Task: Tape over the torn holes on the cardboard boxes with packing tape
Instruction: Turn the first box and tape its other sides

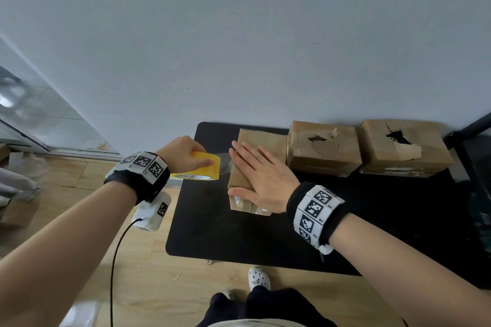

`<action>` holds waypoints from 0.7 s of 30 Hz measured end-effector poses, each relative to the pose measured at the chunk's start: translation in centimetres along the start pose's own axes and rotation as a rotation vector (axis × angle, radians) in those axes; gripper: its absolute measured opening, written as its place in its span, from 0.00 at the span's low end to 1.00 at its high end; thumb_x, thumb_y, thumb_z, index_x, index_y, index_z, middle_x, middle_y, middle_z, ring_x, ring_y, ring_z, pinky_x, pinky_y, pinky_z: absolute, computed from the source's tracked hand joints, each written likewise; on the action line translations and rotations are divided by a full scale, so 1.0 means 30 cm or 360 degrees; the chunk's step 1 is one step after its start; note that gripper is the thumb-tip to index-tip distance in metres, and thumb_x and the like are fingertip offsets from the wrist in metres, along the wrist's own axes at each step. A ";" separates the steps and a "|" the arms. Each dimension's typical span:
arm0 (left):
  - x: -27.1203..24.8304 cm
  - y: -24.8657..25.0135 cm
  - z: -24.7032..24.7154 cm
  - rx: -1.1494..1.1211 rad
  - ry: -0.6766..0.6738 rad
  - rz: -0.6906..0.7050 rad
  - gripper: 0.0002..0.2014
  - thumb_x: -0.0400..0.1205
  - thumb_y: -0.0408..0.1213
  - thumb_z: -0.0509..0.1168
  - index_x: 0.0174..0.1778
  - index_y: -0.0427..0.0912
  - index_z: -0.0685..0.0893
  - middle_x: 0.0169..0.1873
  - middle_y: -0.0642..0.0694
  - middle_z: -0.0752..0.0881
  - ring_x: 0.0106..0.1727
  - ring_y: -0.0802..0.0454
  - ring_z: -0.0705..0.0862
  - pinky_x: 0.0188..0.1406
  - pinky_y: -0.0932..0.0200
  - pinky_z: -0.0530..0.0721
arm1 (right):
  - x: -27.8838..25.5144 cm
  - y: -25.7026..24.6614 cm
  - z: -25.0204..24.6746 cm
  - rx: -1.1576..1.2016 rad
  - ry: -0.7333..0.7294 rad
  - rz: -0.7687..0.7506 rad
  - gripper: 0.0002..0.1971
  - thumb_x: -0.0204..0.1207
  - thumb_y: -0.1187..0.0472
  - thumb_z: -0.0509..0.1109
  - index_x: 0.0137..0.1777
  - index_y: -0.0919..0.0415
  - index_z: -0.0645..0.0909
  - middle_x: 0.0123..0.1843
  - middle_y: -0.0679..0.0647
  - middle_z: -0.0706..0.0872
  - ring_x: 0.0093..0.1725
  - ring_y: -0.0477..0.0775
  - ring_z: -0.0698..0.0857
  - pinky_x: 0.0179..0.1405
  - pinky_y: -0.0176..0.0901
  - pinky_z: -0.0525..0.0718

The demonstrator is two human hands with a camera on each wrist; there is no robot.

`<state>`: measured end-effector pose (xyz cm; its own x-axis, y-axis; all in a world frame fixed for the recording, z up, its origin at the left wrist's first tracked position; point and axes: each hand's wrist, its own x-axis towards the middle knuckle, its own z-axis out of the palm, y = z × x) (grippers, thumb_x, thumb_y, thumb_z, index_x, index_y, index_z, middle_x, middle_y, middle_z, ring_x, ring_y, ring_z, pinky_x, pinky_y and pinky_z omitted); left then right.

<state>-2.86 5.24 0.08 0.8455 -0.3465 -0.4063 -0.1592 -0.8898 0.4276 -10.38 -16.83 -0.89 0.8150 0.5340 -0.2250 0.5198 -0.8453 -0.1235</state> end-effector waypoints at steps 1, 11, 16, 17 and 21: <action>-0.002 -0.001 0.004 0.0014 0.0002 0.0003 0.22 0.72 0.57 0.63 0.47 0.43 0.89 0.40 0.44 0.88 0.43 0.48 0.83 0.42 0.57 0.79 | -0.005 0.007 0.007 -0.0023 -0.0008 0.0007 0.45 0.73 0.29 0.32 0.85 0.56 0.36 0.86 0.50 0.36 0.85 0.49 0.38 0.83 0.50 0.39; 0.006 -0.002 0.034 0.0012 -0.0003 -0.0007 0.22 0.75 0.55 0.64 0.45 0.38 0.88 0.40 0.41 0.88 0.43 0.45 0.82 0.43 0.53 0.78 | -0.157 0.098 -0.009 0.0282 0.0096 0.0385 0.56 0.70 0.24 0.54 0.84 0.61 0.34 0.83 0.53 0.25 0.84 0.54 0.36 0.82 0.50 0.44; 0.003 -0.010 0.033 -0.0005 0.0010 -0.0014 0.27 0.66 0.60 0.58 0.42 0.40 0.88 0.39 0.41 0.88 0.44 0.45 0.84 0.46 0.50 0.81 | 0.016 0.031 -0.105 0.0342 -0.0112 0.0252 0.64 0.58 0.23 0.70 0.84 0.51 0.38 0.81 0.52 0.22 0.83 0.58 0.30 0.80 0.58 0.45; 0.003 -0.010 0.032 -0.0010 0.0009 -0.0015 0.26 0.66 0.59 0.58 0.42 0.42 0.89 0.39 0.42 0.88 0.43 0.46 0.84 0.46 0.51 0.81 | 0.052 0.024 -0.115 0.0302 -0.0201 0.0254 0.65 0.56 0.23 0.70 0.84 0.50 0.38 0.81 0.54 0.22 0.82 0.59 0.29 0.80 0.59 0.45; -0.001 -0.009 0.036 -0.0058 0.0009 -0.0029 0.24 0.68 0.59 0.60 0.43 0.43 0.89 0.39 0.45 0.88 0.42 0.49 0.84 0.43 0.55 0.80 | 0.126 0.005 -0.124 0.0112 -0.0413 0.0313 0.65 0.53 0.24 0.74 0.84 0.51 0.44 0.84 0.64 0.33 0.83 0.66 0.35 0.81 0.62 0.48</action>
<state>-3.39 5.17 -0.88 0.8509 -0.3289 -0.4097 -0.1255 -0.8845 0.4494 -6.27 -14.88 1.83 0.8009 0.3463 -0.4885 0.3327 -0.9356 -0.1177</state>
